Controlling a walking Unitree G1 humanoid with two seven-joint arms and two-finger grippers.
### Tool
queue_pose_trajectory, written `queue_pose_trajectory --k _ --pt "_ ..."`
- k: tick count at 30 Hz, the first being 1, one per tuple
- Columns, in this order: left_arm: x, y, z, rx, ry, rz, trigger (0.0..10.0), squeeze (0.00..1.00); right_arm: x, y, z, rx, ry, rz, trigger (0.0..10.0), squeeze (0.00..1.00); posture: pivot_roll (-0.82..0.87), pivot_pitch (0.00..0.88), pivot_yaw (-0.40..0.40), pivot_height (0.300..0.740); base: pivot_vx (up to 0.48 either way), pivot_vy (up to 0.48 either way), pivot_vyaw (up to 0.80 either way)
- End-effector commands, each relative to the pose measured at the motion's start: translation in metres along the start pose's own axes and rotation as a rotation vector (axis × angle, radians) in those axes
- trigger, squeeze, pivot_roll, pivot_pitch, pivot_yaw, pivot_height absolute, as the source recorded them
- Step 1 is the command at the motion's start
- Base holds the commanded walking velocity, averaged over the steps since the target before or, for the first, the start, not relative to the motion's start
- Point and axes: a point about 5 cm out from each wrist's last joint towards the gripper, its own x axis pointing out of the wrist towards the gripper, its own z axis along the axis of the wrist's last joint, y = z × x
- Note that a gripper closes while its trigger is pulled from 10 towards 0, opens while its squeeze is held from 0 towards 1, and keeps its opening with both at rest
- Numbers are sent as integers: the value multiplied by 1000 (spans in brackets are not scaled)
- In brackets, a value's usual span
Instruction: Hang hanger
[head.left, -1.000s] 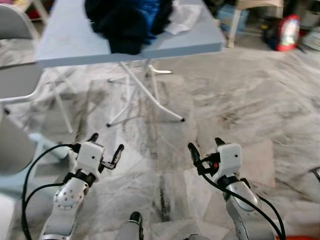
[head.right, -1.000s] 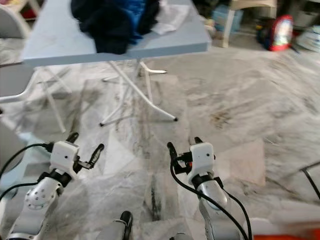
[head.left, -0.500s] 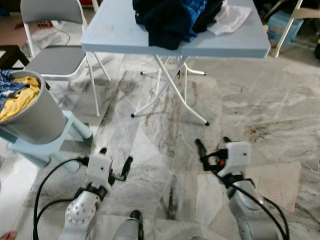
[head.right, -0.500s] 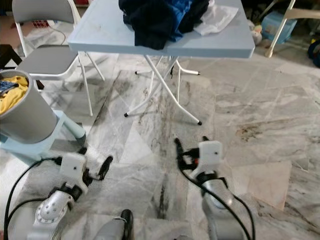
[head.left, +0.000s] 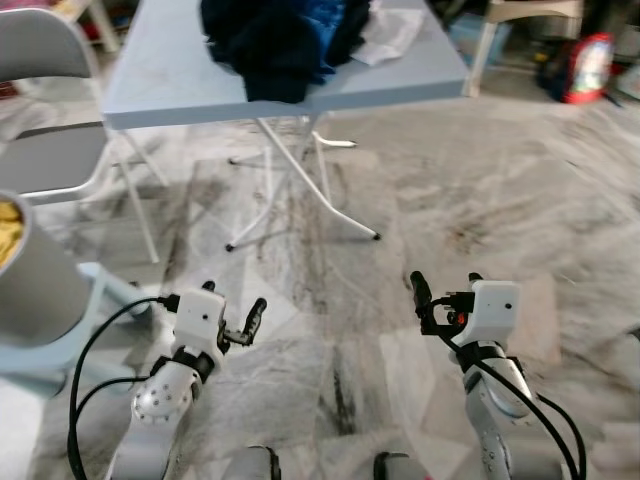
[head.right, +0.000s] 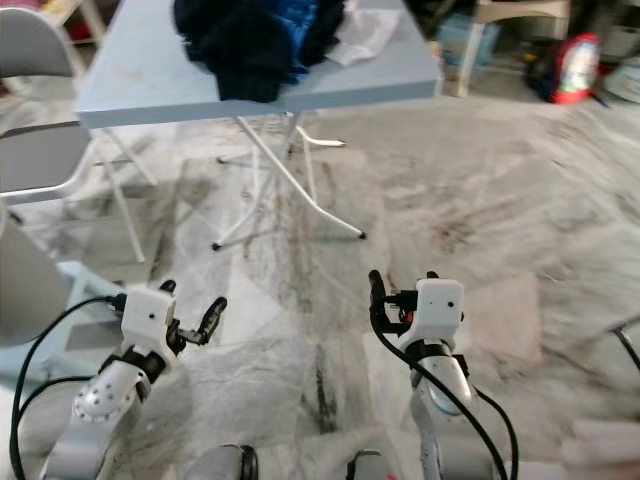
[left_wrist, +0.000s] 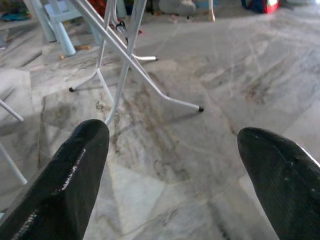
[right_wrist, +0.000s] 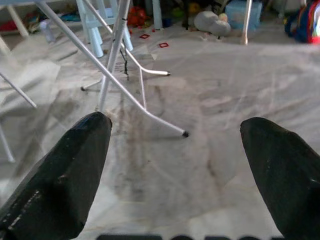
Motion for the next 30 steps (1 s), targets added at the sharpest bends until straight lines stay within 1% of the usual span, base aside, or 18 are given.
queue_pose_trajectory --k 1,7,12,21,30 --pt "-2 0 -6 -12 31 -2 10000 0 -2 -1 0 -6 3 -6 10000 0 87 253 51 740 0 480 -500" --pt "-1 -3 -7 -9 34 -16 10000 0 -3 2 -1 -8 -3 2 10000 0 87 254 54 740 0 480 0" --pt "2 -6 -7 -10 37 -19 10000 0 -2 6 2 -22 -17 33 10000 0 89 252 54 740 0 480 0" --pt "3 -8 -6 -15 30 -16 10000 0 -1 8 3 -21 -23 51 10000 0 86 254 47 740 0 480 676" --pt "4 -12 -7 -15 32 -22 10000 0 -2 6 4 -21 -26 49 10000 0 81 260 52 740 0 480 0"
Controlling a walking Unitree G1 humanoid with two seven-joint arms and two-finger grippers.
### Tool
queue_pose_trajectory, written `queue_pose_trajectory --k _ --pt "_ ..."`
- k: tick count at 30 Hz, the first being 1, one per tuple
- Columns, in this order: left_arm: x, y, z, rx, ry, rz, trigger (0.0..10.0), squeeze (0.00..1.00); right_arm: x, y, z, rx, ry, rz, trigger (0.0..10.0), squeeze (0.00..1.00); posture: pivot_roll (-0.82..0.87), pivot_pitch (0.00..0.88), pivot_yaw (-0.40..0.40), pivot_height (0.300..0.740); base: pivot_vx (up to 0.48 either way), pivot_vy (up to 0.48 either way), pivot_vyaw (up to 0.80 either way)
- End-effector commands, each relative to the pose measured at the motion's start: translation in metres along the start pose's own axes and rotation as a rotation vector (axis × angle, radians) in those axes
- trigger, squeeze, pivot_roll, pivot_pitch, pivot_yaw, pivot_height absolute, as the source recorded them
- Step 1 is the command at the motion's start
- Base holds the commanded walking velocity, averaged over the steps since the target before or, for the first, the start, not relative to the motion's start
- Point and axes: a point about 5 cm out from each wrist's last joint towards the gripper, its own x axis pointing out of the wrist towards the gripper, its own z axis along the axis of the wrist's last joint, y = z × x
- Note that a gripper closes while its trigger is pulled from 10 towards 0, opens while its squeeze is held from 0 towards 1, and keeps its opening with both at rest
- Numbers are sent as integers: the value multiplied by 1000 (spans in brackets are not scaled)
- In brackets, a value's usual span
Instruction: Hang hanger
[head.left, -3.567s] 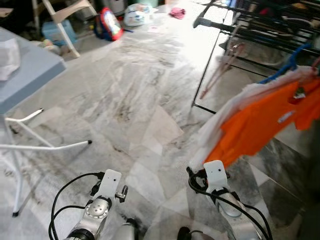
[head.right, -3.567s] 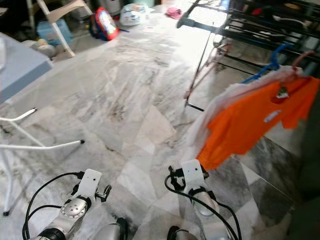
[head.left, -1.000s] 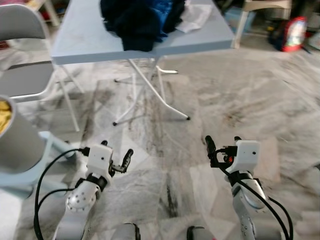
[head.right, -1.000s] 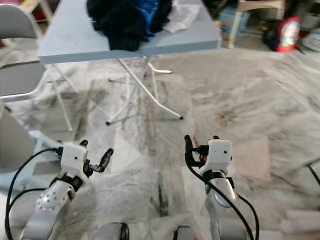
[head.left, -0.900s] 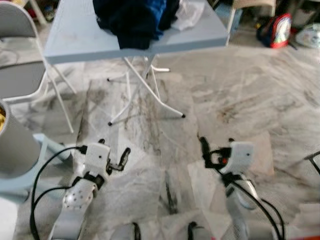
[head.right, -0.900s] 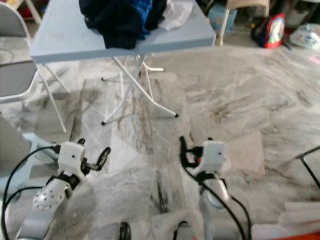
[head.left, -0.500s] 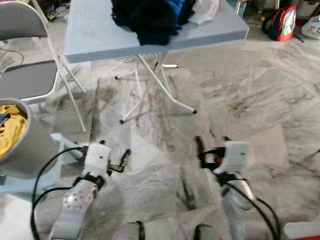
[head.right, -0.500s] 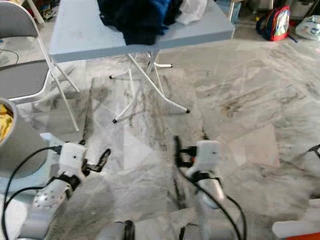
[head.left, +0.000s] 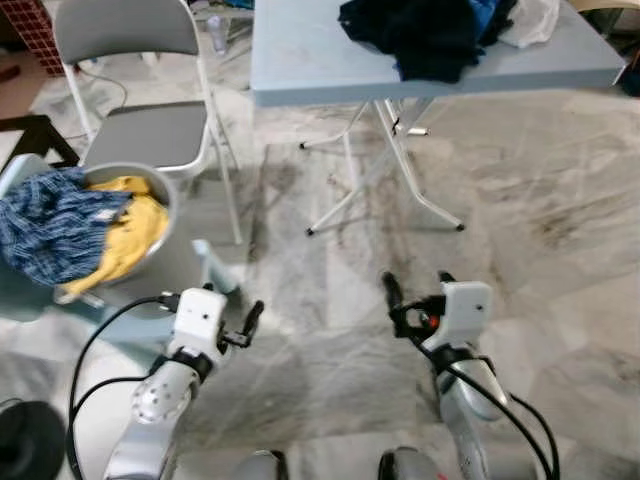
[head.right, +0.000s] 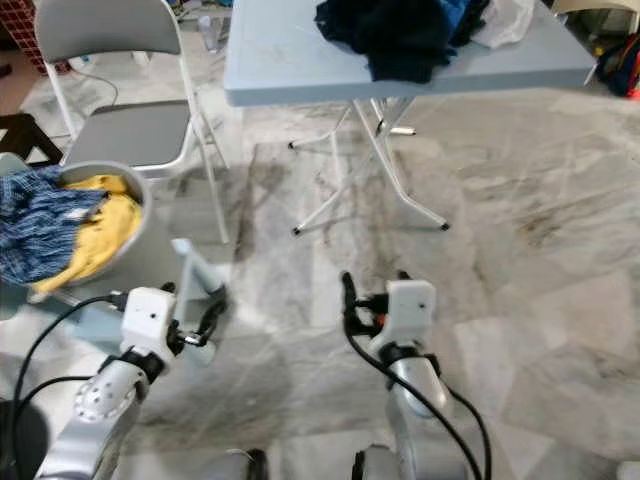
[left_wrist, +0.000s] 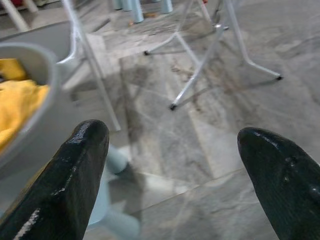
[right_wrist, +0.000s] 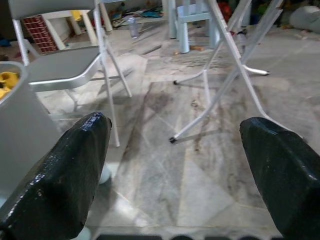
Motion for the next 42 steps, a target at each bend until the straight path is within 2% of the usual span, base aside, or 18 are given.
queue_pose_trajectory --k 1,8,14,20,27,30,33,38,42 --pt "1 -7 -1 9 8 -15 10000 0 -4 -8 -1 0 4 -23 10000 0 81 260 52 740 0 480 0" --pt "5 -2 0 29 -6 34 10000 0 -6 -5 0 -3 -4 6 10000 0 80 261 50 740 0 452 0" --pt "8 -3 7 26 -54 43 10000 0 -4 -4 3 -14 -17 36 10000 0 84 250 35 740 0 0 329" --pt "9 -5 6 6 -76 84 10000 0 3 -6 6 -31 -20 73 10000 0 122 207 -28 740 0 0 76" --pt "7 0 6 -54 -102 163 10000 0 14 4 12 -90 -33 166 10000 0 150 202 -82 740 0 0 0" --pt "7 0 18 -46 -144 135 10000 0 20 13 27 -99 -83 218 10000 0 166 205 -89 740 0 0 0" --pt "5 1 17 -21 -153 135 10000 0 21 19 25 -134 -86 269 10000 0 194 224 -100 740 303 0 0" --pt "-4 7 10 -48 -141 210 10000 0 21 30 20 -104 -79 328 10000 0 242 234 -113 740 378 0 99" --pt "-5 8 13 -47 -146 220 10000 0 23 35 21 -96 -81 343 10000 0 254 239 -117 740 382 0 466"
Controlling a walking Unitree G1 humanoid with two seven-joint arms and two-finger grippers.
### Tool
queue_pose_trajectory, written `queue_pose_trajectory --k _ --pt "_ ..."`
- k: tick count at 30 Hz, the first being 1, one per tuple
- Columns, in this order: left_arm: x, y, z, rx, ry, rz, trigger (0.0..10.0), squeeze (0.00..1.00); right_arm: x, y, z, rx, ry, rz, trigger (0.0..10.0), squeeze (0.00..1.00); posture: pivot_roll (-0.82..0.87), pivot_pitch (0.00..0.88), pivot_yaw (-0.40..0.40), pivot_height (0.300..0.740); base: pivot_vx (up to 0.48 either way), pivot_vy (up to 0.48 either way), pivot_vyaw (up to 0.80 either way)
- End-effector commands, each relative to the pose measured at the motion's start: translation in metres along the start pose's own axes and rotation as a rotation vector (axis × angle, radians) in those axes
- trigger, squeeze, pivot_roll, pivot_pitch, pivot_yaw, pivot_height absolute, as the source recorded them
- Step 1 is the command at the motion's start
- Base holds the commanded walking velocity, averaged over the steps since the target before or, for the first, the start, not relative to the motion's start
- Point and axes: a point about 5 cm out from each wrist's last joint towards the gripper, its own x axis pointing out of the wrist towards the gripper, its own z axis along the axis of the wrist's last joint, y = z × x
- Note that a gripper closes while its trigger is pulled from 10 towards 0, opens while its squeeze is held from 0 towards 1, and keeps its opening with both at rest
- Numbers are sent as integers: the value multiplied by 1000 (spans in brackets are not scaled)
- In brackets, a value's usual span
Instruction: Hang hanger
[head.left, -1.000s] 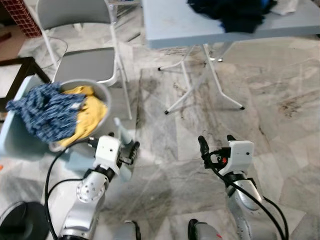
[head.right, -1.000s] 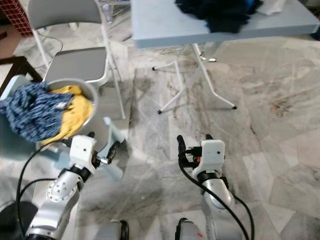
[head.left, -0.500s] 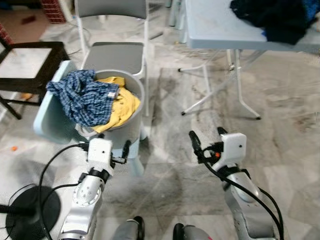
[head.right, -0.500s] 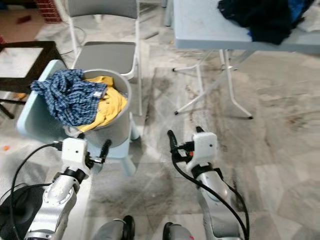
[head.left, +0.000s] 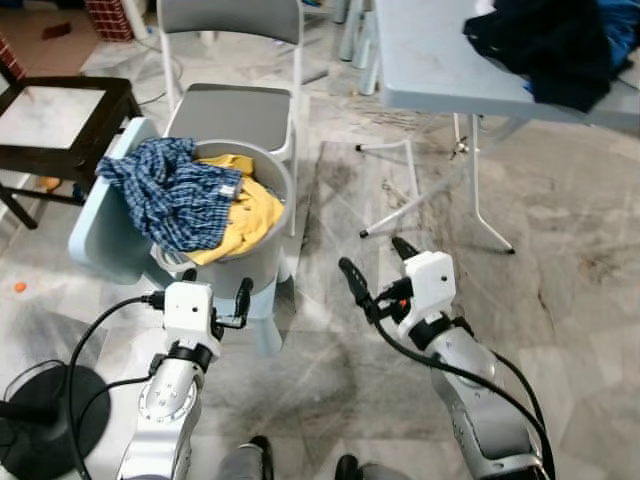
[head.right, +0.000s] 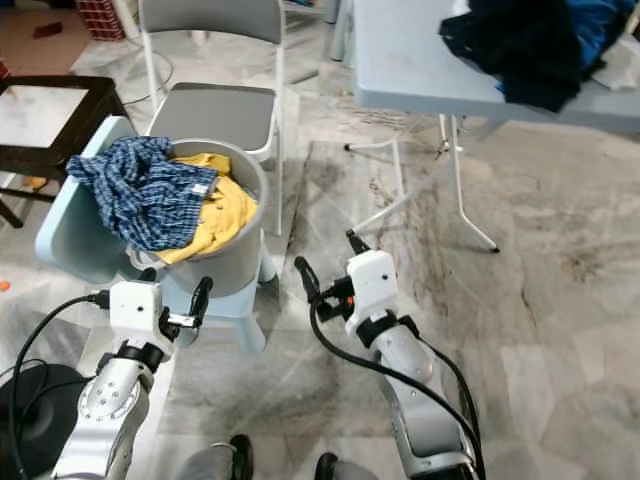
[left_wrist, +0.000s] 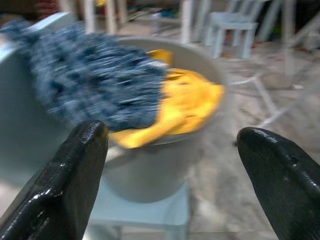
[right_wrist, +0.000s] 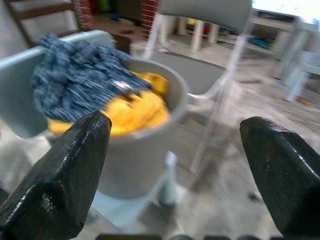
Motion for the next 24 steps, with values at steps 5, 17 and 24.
queue_pose_trajectory --k 5,17,24 --pt "-1 2 7 3 -26 26 10000 0 5 4 -4 6 13 29 10000 0 284 246 -119 740 388 0 170" --pt "1 2 11 7 -33 18 10000 0 12 7 -5 22 8 24 10000 0 295 250 -115 740 377 0 0" --pt "1 1 9 24 -20 24 10000 0 12 9 -7 25 9 30 10000 0 298 253 -119 740 366 0 0"
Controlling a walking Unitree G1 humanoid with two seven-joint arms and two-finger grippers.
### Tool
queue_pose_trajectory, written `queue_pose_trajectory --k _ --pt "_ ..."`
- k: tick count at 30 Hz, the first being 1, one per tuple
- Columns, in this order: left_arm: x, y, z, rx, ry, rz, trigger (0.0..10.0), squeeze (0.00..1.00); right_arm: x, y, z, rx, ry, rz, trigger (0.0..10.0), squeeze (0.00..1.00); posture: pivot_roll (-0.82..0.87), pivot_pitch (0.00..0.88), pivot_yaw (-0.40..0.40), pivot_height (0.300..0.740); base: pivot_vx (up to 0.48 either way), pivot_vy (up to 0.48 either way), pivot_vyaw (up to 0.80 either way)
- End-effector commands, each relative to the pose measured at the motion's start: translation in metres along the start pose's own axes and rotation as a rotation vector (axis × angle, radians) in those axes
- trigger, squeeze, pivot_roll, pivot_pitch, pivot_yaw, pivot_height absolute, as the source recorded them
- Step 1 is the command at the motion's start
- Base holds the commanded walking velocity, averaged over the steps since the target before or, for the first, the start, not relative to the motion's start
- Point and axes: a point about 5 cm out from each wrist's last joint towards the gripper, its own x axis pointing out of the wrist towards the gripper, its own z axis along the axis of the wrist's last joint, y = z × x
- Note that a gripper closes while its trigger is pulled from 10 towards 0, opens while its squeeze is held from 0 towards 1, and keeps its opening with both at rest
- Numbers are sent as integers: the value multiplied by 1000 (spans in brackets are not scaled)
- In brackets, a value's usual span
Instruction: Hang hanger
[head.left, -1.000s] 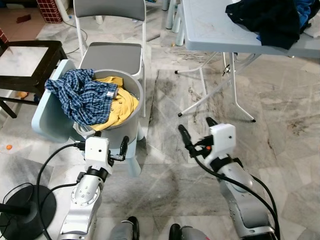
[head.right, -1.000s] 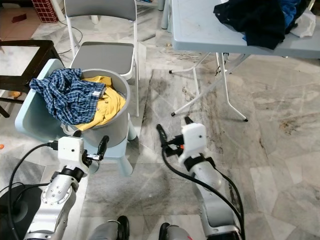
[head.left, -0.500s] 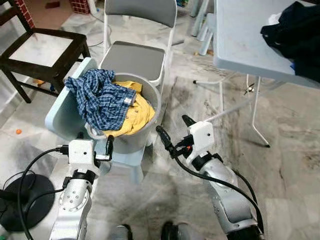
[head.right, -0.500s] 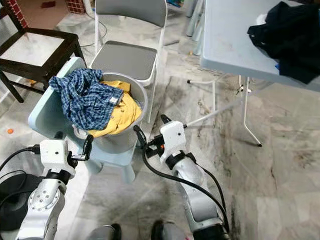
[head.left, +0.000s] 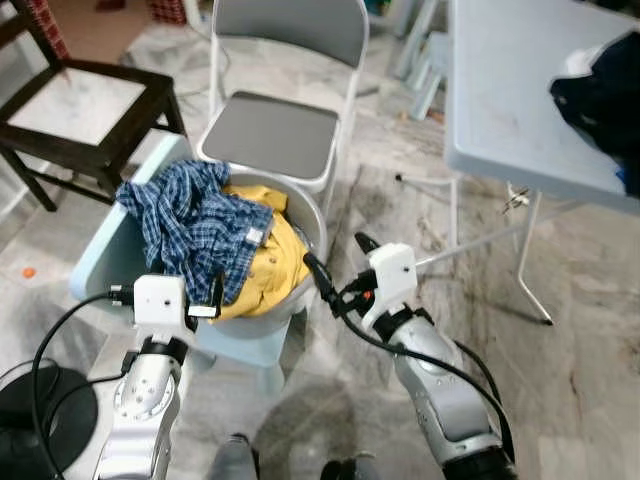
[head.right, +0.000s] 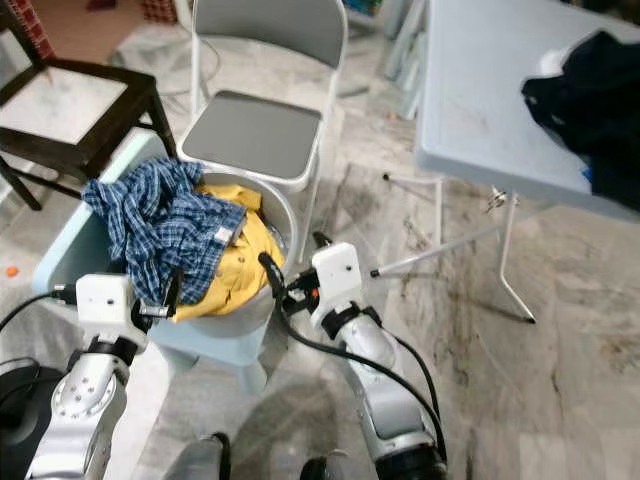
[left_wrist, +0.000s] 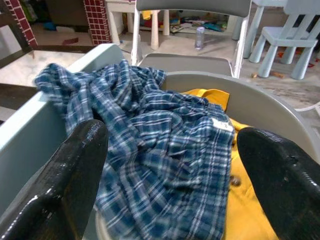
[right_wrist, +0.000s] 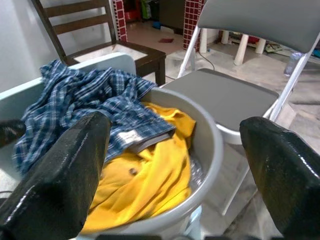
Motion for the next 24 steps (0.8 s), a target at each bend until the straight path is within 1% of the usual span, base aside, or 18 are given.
queue_pose_trajectory --k 1,2,4,7,9,10,12,15,18,19,21,22,24 --pt "-4 -8 -6 9 31 -14 10000 0 -7 -8 -5 -11 21 -21 10000 0 300 255 -122 740 0 0 0" --pt "-4 -8 -7 20 36 -15 10000 0 -6 -8 -5 -11 22 -19 10000 0 301 255 -122 740 0 0 0" --pt "-6 -10 -11 82 52 -47 10000 0 -6 -7 -6 -12 24 -15 10000 0 307 257 -125 740 0 0 0" --pt "-9 -11 -16 104 82 -79 10000 0 -5 -7 -6 -12 23 -10 10000 0 310 258 -126 740 0 0 0" --pt "-12 -7 -17 156 97 -85 10000 0 -4 -6 -6 -12 26 -4 10000 0 314 261 -127 740 0 0 0" --pt "-13 -5 -18 167 105 -77 10000 0 -4 -6 -7 -12 27 -2 10000 0 314 261 -127 740 0 0 0" --pt "-14 1 -20 169 133 -42 10000 0 -4 -5 -7 -12 28 2 10000 0 314 262 -125 740 0 0 0" --pt "-14 5 -23 160 157 -28 10000 0 -4 -5 -7 -13 28 4 10000 0 312 266 -119 740 0 0 0" --pt "-14 9 -26 174 189 -26 10000 0 -4 -5 -8 -13 30 2 10000 0 310 266 -115 740 0 0 0" --pt "-13 10 -29 161 217 -26 10000 0 -4 -5 -8 -12 30 2 10000 0 309 268 -113 740 0 0 0" --pt "-13 12 -33 181 260 -35 10000 0 -5 -5 -8 -10 31 3 10000 0 308 268 -112 740 0 0 0" --pt "-12 15 -38 168 293 -27 10000 0 -5 -4 -8 -8 33 8 10000 0 306 270 -111 740 0 0 0" --pt "-12 16 -42 156 316 -30 10000 0 -5 -4 -9 -7 35 11 10000 0 305 270 -110 740 0 0 0"
